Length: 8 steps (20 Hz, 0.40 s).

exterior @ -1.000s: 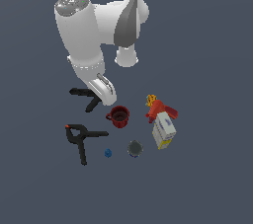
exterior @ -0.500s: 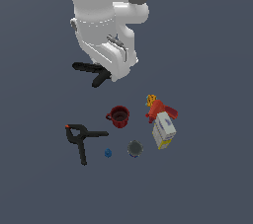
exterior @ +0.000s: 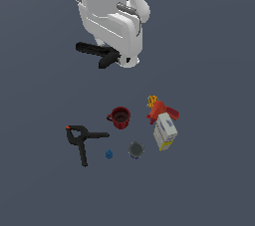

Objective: Pick up a designated object from a clutter of objects.

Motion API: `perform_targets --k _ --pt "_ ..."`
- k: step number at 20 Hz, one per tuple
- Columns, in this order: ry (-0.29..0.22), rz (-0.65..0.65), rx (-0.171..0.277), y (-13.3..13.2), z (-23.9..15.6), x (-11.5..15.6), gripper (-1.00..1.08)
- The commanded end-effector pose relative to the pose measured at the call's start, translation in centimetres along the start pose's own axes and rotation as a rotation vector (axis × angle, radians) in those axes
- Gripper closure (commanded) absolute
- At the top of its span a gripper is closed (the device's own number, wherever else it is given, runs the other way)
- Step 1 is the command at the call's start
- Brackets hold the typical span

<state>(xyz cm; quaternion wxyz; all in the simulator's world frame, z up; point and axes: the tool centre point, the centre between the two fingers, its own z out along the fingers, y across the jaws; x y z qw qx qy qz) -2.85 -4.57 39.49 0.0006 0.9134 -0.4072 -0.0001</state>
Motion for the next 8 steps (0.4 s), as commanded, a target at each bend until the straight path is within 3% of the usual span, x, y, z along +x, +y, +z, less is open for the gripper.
perform_targets --k 1,8 --pt "0.000 0.000 0.001 -0.15 -0.82 -0.26 1.08" --pt "0.000 0.000 0.001 -0.31 -1.06 -0.26 1.08"
